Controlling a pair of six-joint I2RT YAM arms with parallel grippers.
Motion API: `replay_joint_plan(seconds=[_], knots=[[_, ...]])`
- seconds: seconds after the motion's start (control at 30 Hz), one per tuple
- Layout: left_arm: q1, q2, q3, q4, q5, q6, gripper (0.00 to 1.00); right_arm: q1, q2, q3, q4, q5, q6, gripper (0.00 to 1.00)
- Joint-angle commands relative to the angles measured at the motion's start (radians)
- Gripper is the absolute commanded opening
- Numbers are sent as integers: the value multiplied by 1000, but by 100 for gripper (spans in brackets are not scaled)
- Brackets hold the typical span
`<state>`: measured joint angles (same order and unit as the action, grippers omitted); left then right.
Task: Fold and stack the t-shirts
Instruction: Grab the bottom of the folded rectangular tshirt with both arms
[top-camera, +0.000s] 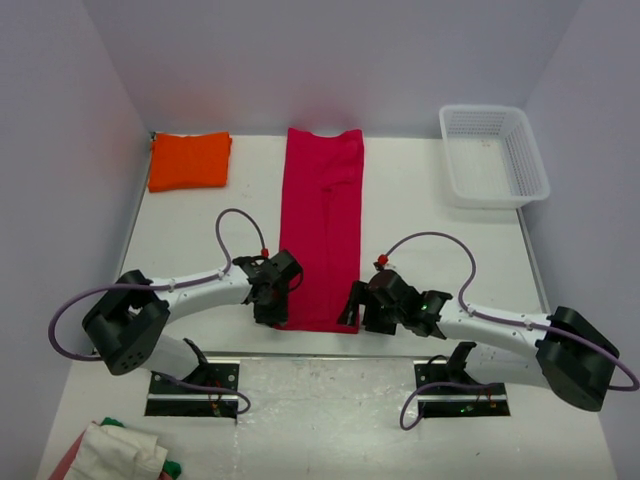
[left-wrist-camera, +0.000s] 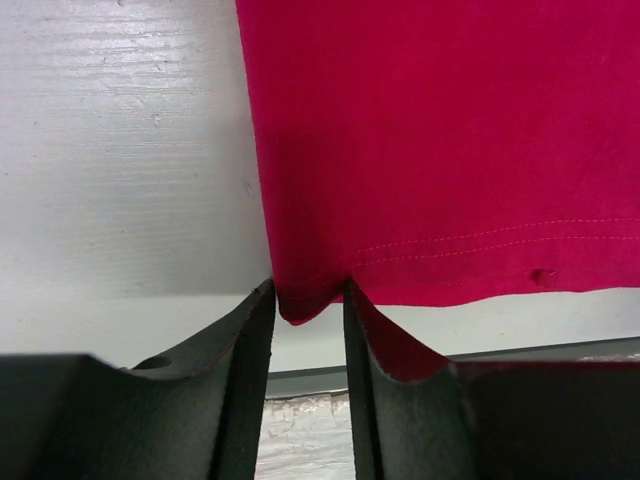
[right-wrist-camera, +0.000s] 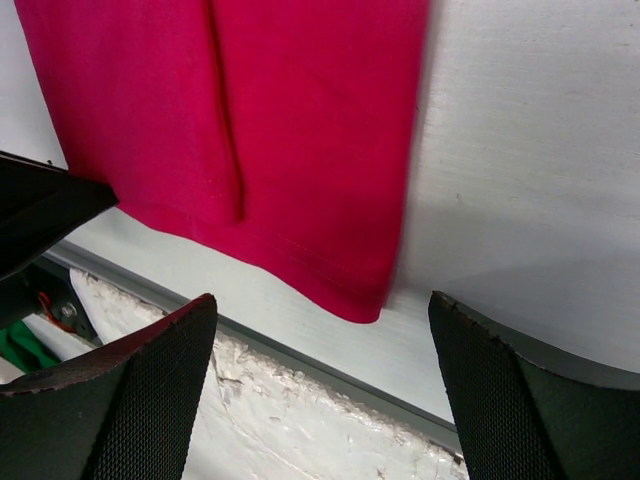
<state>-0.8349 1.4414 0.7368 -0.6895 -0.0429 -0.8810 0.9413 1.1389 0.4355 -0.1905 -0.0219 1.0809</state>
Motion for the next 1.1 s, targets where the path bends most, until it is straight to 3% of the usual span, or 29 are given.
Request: replay_joint_plan(seconds=[0.0, 0.23, 0.33, 0.4, 0.53, 1.07], knots=[[-7, -6, -25, 38, 8, -24, 33, -1, 32, -3, -50, 14, 17, 87], [-6, -55, -36, -2, -6, -27, 5, -1, 56, 0, -61, 20, 57, 85], [-7, -62, -37, -8, 3, -27, 1, -2, 93, 5, -49, 19, 71, 82], [-6, -72, -42, -10, 3, -29, 0, -1, 114, 0, -35, 16, 83, 79], [-7, -91, -50, -18, 3, -30, 0, 2, 133, -33, -20, 14, 149, 65], [-6, -122, -57, -10, 24, -21, 0, 53, 61, -109, -59, 80, 284, 57]])
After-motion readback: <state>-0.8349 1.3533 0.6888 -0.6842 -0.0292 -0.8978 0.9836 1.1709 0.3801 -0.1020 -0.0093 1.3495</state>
